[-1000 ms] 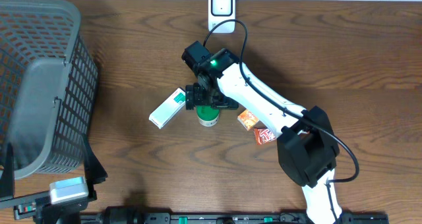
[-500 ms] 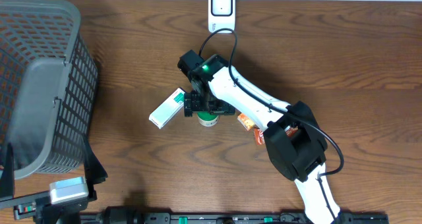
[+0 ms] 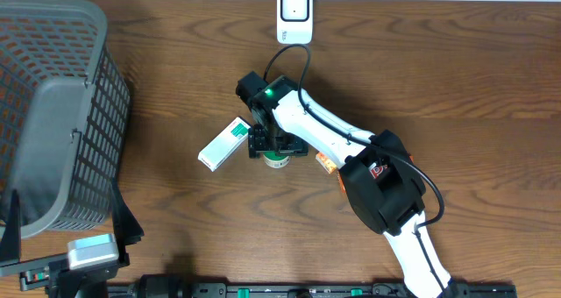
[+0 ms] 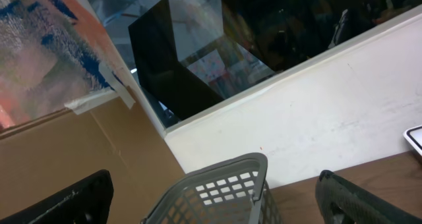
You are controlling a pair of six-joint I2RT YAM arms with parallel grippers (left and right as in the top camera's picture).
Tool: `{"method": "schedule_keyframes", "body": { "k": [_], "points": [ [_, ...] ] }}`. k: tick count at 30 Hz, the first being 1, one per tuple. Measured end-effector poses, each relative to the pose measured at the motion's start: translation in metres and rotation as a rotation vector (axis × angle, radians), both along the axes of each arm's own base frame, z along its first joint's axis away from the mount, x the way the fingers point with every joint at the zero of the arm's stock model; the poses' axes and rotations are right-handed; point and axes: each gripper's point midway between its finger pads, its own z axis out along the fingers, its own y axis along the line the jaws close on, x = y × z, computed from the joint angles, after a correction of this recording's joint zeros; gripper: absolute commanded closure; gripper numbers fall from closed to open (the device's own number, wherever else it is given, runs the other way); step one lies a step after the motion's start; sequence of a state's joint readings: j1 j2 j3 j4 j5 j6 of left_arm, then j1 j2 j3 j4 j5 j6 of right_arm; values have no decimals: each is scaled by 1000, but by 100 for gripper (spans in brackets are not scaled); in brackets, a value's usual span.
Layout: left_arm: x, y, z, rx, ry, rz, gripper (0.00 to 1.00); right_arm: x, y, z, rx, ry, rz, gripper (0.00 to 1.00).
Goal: Scan the item barcode
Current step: 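Lift the green-capped jar up with the right gripper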
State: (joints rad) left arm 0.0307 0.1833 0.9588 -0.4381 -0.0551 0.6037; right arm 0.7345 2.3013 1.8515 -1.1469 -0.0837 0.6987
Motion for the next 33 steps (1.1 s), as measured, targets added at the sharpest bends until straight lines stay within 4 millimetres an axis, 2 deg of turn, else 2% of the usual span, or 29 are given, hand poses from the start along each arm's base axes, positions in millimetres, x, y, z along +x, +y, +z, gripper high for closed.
{"method": "schedule_keyframes", "body": {
  "k": [3,7,11,14,19,24,29,33],
  "points": [
    [0,0,0,0,0,0,2,0,0,0,1,2,3,34],
    [0,0,0,0,0,0,2,-3,-1,0,-4,12,-1,39],
    [1,0,-5,-1,19,0,2,-7,-4,1,-15,32,3,49],
    [3,0,-11,-1,45,0,2,-16,-8,2,-23,71,14,49],
    [6,0,-30,-4,123,0,2,-40,-28,13,-95,195,42,49],
    [8,0,-66,-8,270,0,2,-41,-36,41,-70,267,78,47],
    [1,0,-126,-13,516,1,2,-41,-37,71,15,326,111,49],
    [-19,0,-176,-19,737,0,2,-45,-34,82,114,386,142,49]
  ]
}}
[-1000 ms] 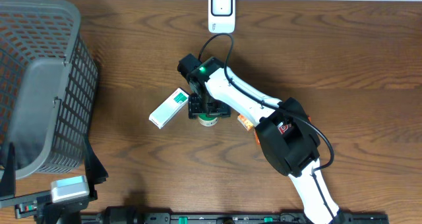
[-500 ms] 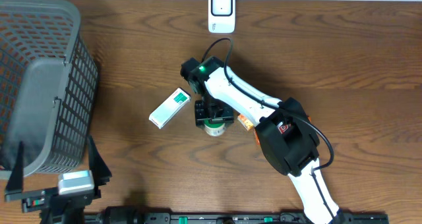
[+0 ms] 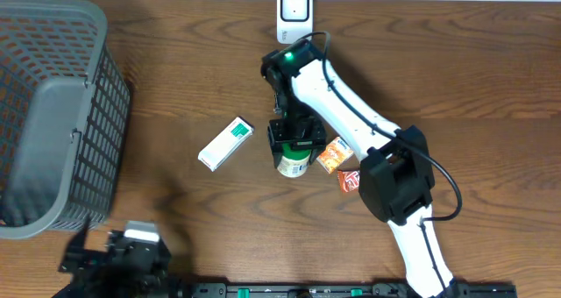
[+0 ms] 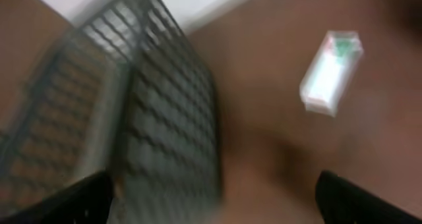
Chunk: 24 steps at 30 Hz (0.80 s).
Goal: Scan the item barcode
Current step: 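Lift the green-capped jar up with the right gripper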
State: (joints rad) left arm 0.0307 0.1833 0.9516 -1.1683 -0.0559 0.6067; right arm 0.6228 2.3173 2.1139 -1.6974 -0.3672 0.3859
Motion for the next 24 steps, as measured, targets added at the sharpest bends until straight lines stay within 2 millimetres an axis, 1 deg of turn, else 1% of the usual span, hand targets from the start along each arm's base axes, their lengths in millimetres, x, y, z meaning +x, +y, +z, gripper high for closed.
{"method": "schedule_keyframes", "body": {
  "k": [2,4,11,24],
  "points": [
    [-13,0,-21,-3,102,0,2,0,3,3,47,21,-4,49],
    [-19,0,-31,-1,147,-1,2,0,6,6,86,40,-13,48],
    [-21,0,-33,0,162,0,2,4,5,9,136,59,-36,48],
    [-22,0,-34,0,166,0,2,17,-7,10,155,56,-67,47]
  ]
}}
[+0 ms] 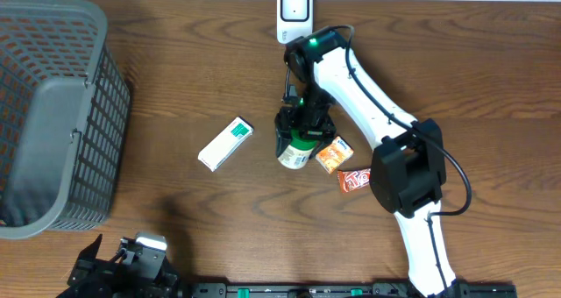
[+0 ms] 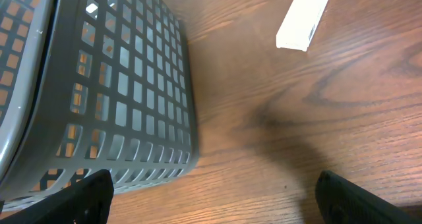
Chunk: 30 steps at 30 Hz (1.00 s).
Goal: Scan the item barcode
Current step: 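Lift the green-capped jar up with the right gripper, then carry the jar to the white barcode scanner at the top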
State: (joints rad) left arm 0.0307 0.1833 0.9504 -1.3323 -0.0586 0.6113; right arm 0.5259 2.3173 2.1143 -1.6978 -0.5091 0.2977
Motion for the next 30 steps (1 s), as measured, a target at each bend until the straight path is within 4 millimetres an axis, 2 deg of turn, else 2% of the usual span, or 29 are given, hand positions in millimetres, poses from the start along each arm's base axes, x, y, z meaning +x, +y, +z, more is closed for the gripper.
{"method": "schedule_keyframes", "body": {
  "k": [13,16,18,22,24,27,30],
  "points": [
    [0,0,0,0,0,0,2,4,0,-1,32,-23,30,49],
    [0,0,0,0,0,0,2,8,-3,-1,38,-26,20,48],
    [0,0,0,0,1,0,2,19,-2,-3,59,-62,10,47],
    [0,0,0,0,2,0,2,56,9,-8,140,-208,-14,50],
    [0,0,0,0,2,0,2,84,15,-5,186,-313,-34,49],
    [0,0,0,1,2,0,2,135,22,10,240,-519,-64,46],
    [0,0,-1,3,3,-3,2,199,21,30,239,-796,-97,47]
  ]
}}
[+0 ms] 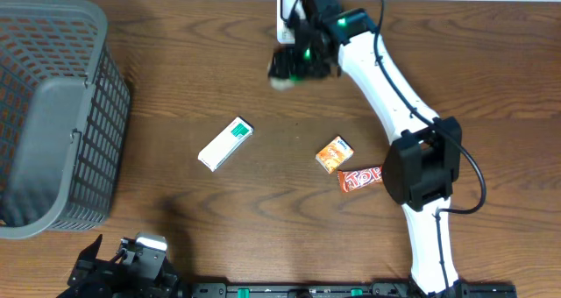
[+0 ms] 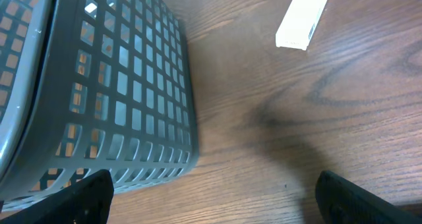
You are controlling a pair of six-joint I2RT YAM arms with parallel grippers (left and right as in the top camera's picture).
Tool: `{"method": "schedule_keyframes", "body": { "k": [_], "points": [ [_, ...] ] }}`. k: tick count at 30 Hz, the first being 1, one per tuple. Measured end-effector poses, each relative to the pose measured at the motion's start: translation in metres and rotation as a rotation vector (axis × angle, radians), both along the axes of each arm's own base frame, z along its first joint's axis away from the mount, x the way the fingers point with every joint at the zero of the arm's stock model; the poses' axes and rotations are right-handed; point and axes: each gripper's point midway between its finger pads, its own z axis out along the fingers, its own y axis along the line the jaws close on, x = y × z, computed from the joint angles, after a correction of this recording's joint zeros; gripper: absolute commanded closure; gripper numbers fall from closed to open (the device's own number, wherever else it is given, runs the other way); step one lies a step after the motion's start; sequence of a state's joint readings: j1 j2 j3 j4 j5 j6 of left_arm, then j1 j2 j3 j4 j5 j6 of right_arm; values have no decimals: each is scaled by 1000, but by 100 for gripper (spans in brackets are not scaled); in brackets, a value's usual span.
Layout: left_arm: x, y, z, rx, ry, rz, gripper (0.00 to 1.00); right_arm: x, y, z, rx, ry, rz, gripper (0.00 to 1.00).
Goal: Scan the item barcode
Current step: 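Carry the jar to the white barcode scanner at the top, then swing the held jar over to the right edge of the table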
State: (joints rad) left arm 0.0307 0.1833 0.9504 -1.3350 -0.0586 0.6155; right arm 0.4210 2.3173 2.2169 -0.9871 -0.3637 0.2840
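Observation:
My right gripper point(image 1: 294, 63) is at the far middle of the table, shut on a green and white can point(image 1: 282, 72) that shows blurred under it. The can hangs just in front of the white barcode scanner, which the arm partly covers. The can's barcode cannot be made out. My left gripper point(image 1: 131, 261) rests at the near left edge. In the left wrist view it point(image 2: 214, 197) is open, fingers wide apart over bare wood.
A grey mesh basket point(image 1: 53, 114) fills the left side and shows again in the left wrist view point(image 2: 112, 85). A white and green box point(image 1: 225, 143) lies mid-table, also visible from the left wrist point(image 2: 304, 16). An orange packet point(image 1: 334, 154) and a red bar point(image 1: 359, 179) lie right of centre.
My right gripper has moved with the can from the table's middle, beside the orange packet, to the far edge in front of the scanner. The left arm has not moved.
My right gripper was down on the can beside the white box while the left wrist faced the wall. Then the can stood nearer the orange packet and the left arm had dropped low. The can was then held there, and now it is at the scanner.

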Motion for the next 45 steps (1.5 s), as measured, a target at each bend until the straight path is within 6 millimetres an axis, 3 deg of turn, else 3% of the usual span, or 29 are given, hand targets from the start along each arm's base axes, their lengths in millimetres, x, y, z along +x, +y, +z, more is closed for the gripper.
{"method": "schedule_keyframes", "body": {
  "k": [3,9,13,17,21,31,37,41,45],
  "points": [
    [0,0,0,2,0,-2,2,50,-8,19,-29,-221,-85,47],
    [0,0,0,8,1,-6,2,119,-8,47,-14,-536,-207,45],
    [0,0,0,8,1,-6,2,150,-8,34,-10,-648,-267,41],
    [0,0,0,8,2,-6,2,171,-14,3,-47,-702,-330,43],
    [0,0,0,8,1,-6,2,178,-19,-30,-101,-705,-342,47],
    [0,0,0,8,2,-6,2,184,-24,-21,-134,-761,-361,48],
    [0,0,0,8,2,-6,2,170,-37,-29,-233,-685,-349,53],
    [0,0,0,8,2,-6,2,145,-59,0,-345,-613,-339,46],
    [0,0,0,8,2,-6,2,96,-99,75,-427,-544,-349,48]
  ]
}}
